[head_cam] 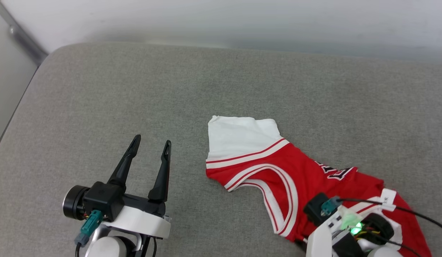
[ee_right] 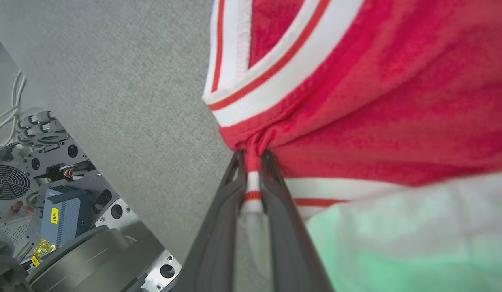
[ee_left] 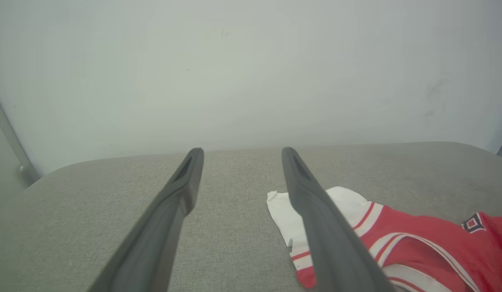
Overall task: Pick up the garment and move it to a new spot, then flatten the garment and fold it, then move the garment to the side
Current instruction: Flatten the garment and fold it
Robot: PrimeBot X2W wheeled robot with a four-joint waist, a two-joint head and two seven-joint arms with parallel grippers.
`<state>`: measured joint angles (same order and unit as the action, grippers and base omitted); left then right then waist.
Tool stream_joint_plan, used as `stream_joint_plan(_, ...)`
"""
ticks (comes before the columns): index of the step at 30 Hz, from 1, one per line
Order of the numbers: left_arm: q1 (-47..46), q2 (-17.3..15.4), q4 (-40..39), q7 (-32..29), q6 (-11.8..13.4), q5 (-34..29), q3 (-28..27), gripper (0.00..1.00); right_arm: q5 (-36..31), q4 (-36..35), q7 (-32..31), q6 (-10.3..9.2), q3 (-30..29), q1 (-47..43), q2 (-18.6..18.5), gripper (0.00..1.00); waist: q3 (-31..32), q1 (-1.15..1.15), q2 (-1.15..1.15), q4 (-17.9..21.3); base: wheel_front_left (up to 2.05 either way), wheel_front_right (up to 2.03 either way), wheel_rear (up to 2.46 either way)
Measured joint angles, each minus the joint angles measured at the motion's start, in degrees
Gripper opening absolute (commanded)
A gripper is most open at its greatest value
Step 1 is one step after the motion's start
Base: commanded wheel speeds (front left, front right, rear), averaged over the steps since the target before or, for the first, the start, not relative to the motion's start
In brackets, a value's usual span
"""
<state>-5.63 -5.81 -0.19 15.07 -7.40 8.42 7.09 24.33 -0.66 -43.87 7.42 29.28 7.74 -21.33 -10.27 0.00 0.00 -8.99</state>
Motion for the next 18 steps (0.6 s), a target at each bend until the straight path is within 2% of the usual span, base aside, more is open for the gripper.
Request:
stream_joint_plan(11, 0.75, -0.11, 0.25, 0.0, 0.0, 0.32, 0.37, 1.0, 1.83, 1.62, 0.42, 0.07, 4.44, -3.26, 0.98, 0.0, 1.81, 0.0, 0.0, 1.55, 0.0, 0.0, 0.0)
stream_joint_plan(12, 0.79, -0.11, 0.29, 0.0, 0.0, 0.32, 0.34, 1.0, 1.68, 2.11, 1.08, 0.07, 4.35, -3.25, 1.1, 0.59, 1.87, 0.0, 0.0, 1.63, 0.0, 0.0, 0.0)
stream_joint_plan(13, 0.85, -0.11, 0.32, 0.0, 0.0, 0.31, 0.33, 1.0, 1.34, 2.59, 1.85, 0.08, 4.14, -3.23, 1.3, 1.0, 1.94, 0.0, 0.0, 1.71, 0.0, 0.0, 0.0)
stream_joint_plan(18, 1.54, -0.21, 0.51, 0.0, 0.0, 0.32, -0.19, 1.0, 1.32, 2.34, 3.52, 0.12, 2.57, -2.29, 2.0, 1.0, 2.49, 0.0, 0.0, 2.49, 0.0, 0.0, 0.0)
